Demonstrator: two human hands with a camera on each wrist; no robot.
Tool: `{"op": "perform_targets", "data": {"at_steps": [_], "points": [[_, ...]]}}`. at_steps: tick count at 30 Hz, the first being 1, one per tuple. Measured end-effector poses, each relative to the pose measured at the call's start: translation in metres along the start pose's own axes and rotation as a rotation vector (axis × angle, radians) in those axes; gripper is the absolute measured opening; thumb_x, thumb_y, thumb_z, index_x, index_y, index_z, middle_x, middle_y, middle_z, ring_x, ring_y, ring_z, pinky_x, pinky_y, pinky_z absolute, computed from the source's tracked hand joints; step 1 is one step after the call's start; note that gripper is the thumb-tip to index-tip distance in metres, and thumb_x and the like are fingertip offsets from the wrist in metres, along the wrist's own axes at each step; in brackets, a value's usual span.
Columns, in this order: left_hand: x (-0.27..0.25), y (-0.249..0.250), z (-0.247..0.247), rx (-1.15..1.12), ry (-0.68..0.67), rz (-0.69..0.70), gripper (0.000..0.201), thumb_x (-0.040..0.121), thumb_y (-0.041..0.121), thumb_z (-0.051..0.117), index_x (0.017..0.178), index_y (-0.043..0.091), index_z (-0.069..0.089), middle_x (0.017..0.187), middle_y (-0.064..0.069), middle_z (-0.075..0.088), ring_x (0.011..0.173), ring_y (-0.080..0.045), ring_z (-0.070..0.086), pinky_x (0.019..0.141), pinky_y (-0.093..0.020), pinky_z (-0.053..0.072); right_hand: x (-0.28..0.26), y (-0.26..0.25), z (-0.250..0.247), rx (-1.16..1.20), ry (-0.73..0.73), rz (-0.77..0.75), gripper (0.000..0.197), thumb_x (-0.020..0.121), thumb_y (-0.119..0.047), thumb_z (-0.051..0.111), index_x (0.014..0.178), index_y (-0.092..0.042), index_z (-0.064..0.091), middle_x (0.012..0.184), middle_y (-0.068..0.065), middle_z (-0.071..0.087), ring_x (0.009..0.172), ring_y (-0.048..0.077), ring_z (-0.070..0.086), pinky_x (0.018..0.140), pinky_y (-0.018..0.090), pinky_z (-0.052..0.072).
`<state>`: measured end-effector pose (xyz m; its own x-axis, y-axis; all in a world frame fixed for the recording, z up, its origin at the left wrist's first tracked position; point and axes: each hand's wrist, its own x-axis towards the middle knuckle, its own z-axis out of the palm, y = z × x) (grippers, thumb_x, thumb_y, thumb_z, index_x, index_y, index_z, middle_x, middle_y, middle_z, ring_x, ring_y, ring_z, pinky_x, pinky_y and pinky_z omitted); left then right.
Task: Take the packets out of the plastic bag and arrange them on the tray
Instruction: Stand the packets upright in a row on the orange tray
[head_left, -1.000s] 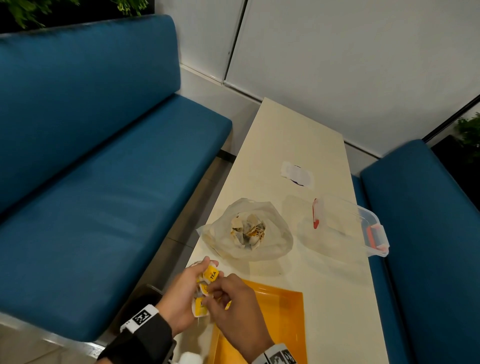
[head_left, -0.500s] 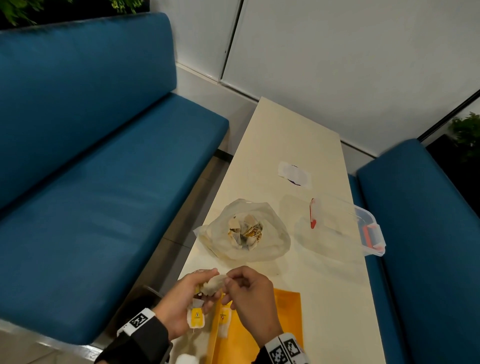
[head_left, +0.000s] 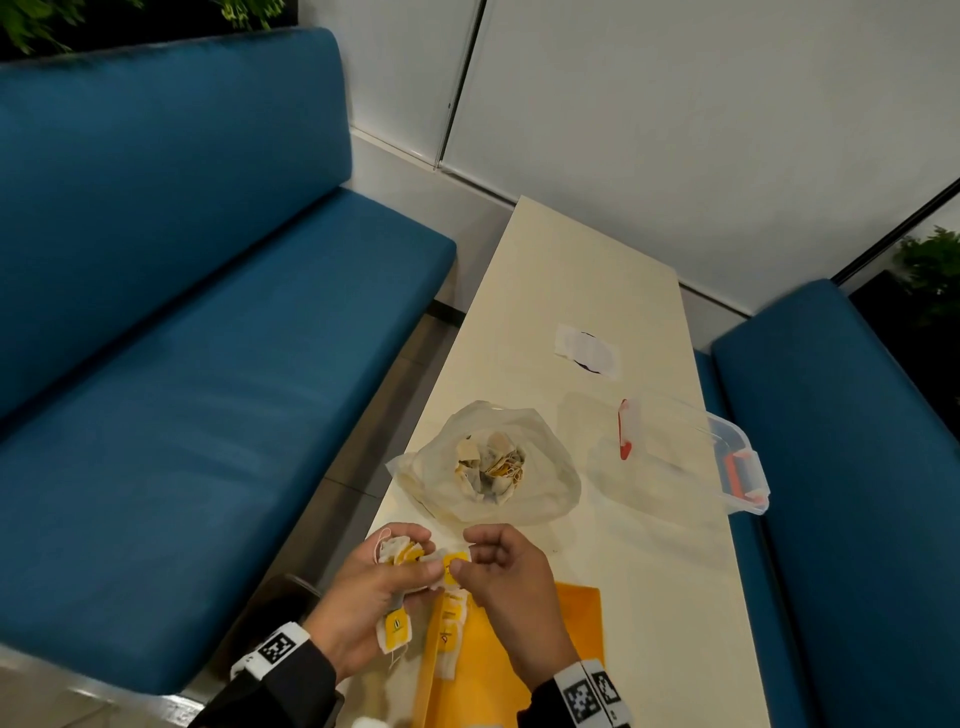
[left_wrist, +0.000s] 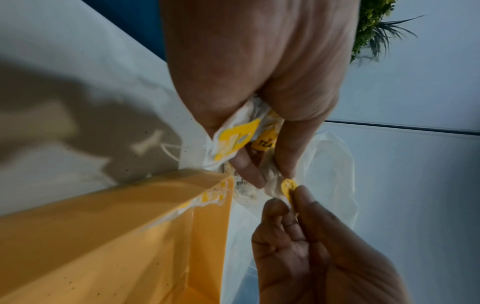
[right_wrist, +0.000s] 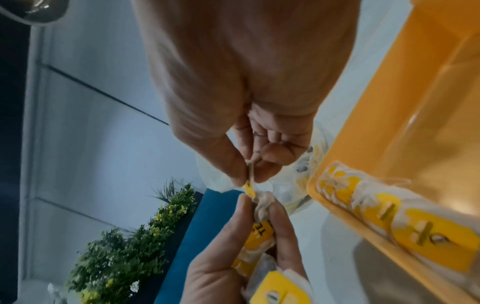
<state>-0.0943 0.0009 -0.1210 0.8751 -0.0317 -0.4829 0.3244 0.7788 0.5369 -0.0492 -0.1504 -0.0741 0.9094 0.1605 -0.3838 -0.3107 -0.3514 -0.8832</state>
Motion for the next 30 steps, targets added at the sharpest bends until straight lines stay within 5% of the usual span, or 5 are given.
{"op": "perform_targets", "data": {"at_steps": [4,12,20,26,30], "points": [[-0.001,0.000,-0.001,0.049,0.010,0.043,0.038,0.072,-0.021,0.072,0.103,-0.001,0.065,0.093,-0.018,0.066,0.083,-0.040,0.068,0.068,-0.042,0.063,-0.004,0.004,0.003,0.046,-0.002,0.029,0.015,0.080,-0.008,0.078,0.094,-0.012,0.073,0.076,0.004,0.071,0.067,0.012,0.063,0.056,0.023,0.046],[-0.008,0.005,0.002,0.056,0.018,0.060,0.033,0.074,-0.009,0.077,0.103,0.001,0.066,0.092,-0.020,0.069,0.085,-0.034,0.073,0.069,-0.040,0.063,-0.005,-0.004,-0.016,0.046,-0.003,-0.136,0.004,0.082,-0.008,0.078,0.081,-0.012,0.076,0.065,-0.001,0.068,0.060,0.006,0.056,0.056,0.017,0.044],[-0.008,-0.003,-0.012,0.146,0.186,-0.043,0.025,0.079,0.020,0.083,0.097,0.008,0.070,0.082,-0.011,0.067,0.073,-0.020,0.067,0.053,-0.029,0.051,-0.010,0.001,-0.051,-0.236,-0.121,-0.211,0.007,0.074,-0.017,0.083,0.076,-0.016,0.076,0.083,0.004,0.074,0.074,0.013,0.062,0.071,0.027,0.053],[-0.007,-0.012,-0.013,0.355,0.209,-0.073,0.020,0.086,0.022,0.081,0.094,0.006,0.071,0.077,-0.010,0.069,0.069,-0.021,0.067,0.055,-0.030,0.053,-0.013,0.023,-0.057,-0.200,-0.185,-0.061,0.007,0.088,-0.002,0.069,0.088,0.004,0.066,0.072,0.013,0.069,0.061,0.018,0.065,0.053,0.016,0.043],[-0.006,-0.019,-0.012,0.492,0.195,-0.102,0.022,0.084,0.022,0.083,0.090,0.005,0.071,0.071,-0.010,0.069,0.067,-0.020,0.065,0.053,-0.029,0.052,-0.017,0.047,-0.046,-0.254,-0.257,0.074,0.005,0.089,-0.003,0.068,0.087,-0.002,0.063,0.072,0.010,0.068,0.057,0.017,0.066,0.047,0.016,0.042]]}}
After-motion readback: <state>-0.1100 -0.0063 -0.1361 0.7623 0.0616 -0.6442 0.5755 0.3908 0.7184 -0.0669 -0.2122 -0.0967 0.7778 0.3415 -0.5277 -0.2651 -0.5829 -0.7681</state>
